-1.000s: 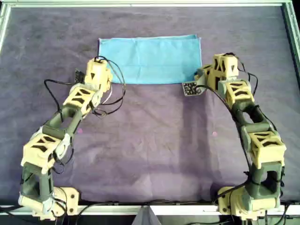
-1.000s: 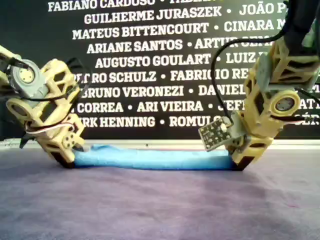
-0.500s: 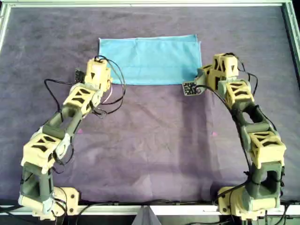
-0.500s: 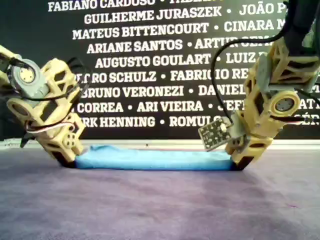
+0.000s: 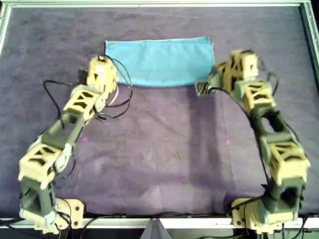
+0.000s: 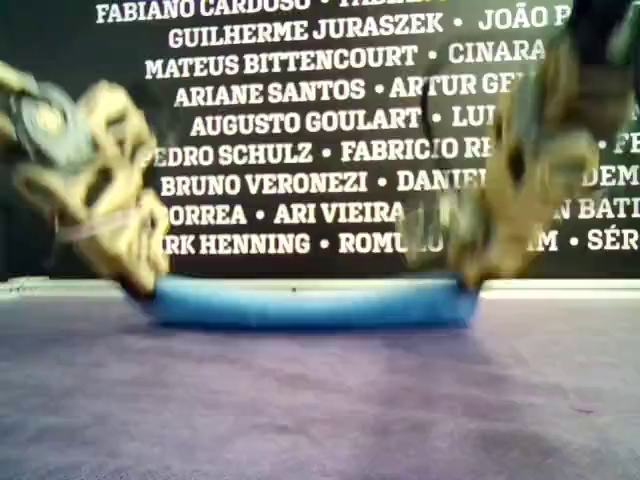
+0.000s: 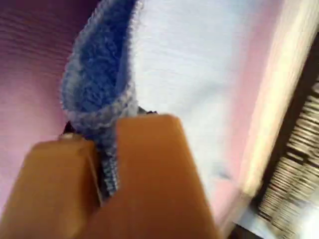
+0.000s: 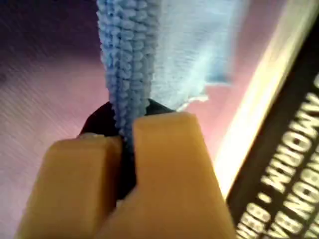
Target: Fold a cloth
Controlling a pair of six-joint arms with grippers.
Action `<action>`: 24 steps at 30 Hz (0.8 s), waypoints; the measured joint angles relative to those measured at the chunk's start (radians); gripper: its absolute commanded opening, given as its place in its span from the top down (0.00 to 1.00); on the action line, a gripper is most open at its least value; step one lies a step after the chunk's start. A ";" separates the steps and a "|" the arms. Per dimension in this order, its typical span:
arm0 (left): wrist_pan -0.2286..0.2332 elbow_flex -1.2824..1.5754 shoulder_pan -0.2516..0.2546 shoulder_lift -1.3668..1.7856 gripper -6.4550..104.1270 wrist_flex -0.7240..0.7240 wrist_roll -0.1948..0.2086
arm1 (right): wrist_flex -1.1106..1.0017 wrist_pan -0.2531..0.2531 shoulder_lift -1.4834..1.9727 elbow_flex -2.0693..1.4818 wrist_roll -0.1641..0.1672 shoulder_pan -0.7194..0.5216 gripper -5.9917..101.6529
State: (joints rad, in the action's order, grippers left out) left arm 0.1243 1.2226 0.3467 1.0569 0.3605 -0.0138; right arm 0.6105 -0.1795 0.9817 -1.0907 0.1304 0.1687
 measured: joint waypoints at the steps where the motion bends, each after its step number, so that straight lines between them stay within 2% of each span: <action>1: 0.000 0.021 0.000 0.028 0.95 0.000 0.000 | 0.025 0.000 0.029 -0.009 0.000 0.000 0.94; 10: -0.005 0.367 0.009 0.261 0.95 0.000 0.002 | 0.196 -0.012 0.074 -0.117 -0.005 0.002 0.94; 15: -0.006 0.538 0.026 0.362 0.95 0.000 0.003 | 0.222 -0.012 0.074 -0.170 0.003 0.002 0.94; 24: -0.009 0.634 0.029 0.390 0.95 0.000 0.011 | 0.222 -0.012 0.166 -0.325 0.003 0.006 0.94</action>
State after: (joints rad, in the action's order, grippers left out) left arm 0.1150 1.8561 0.3758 1.4465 0.3605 -0.0031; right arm 0.8330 -0.1917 1.1474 -1.4159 0.1335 0.1749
